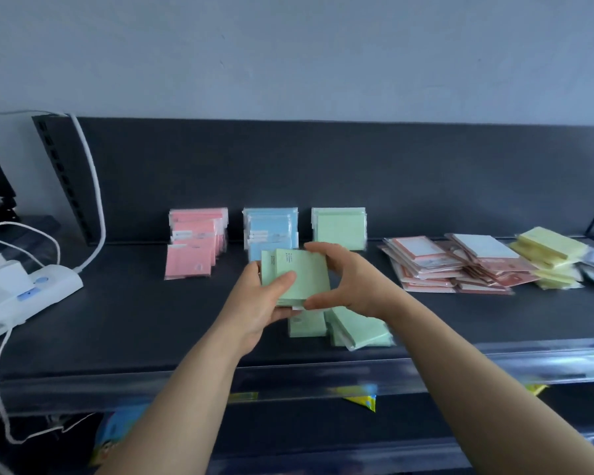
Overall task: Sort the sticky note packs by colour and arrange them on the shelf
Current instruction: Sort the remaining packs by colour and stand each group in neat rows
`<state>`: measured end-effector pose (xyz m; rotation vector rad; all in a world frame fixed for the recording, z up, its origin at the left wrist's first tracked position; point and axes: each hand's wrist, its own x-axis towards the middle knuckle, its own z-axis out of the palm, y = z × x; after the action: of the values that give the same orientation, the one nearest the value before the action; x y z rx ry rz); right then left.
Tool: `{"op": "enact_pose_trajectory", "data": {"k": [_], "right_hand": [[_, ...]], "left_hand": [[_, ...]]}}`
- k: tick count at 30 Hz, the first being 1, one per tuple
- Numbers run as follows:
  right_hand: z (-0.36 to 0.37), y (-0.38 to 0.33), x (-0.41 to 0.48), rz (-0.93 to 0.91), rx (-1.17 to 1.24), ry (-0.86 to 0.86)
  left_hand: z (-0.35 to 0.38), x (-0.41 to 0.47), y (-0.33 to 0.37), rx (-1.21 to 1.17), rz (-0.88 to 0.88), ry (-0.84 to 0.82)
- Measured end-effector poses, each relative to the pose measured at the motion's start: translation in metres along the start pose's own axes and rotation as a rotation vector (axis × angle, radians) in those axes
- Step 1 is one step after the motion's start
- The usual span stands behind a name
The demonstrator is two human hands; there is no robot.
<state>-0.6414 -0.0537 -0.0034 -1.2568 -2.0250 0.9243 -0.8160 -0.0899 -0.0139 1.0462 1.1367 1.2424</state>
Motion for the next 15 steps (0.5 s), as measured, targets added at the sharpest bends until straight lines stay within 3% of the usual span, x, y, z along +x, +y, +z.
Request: {"op": "enact_pose_trajectory", "data": {"k": [6,10,13,15], "right_hand": [[-0.023,0.009,-0.010,-0.001,0.006,0.162],[-0.036,0.011,-0.016,0.027,0.224,0.263],[-0.031,0.013,-0.014,0.028,0.275,0.223],[-0.025,0.014,-0.014,0.010,0.183,0.170]], "left_hand": [[0.021,0.007,0.000,-0.172,-0.061,-0.016],[0.024,0.009,0.000,-0.230,-0.114,-0.001],[0.030,0.007,-0.002,-0.154,-0.110,-0.072],[0.035,0.005,0.001,-0.144,-0.103,-0.146]]}}
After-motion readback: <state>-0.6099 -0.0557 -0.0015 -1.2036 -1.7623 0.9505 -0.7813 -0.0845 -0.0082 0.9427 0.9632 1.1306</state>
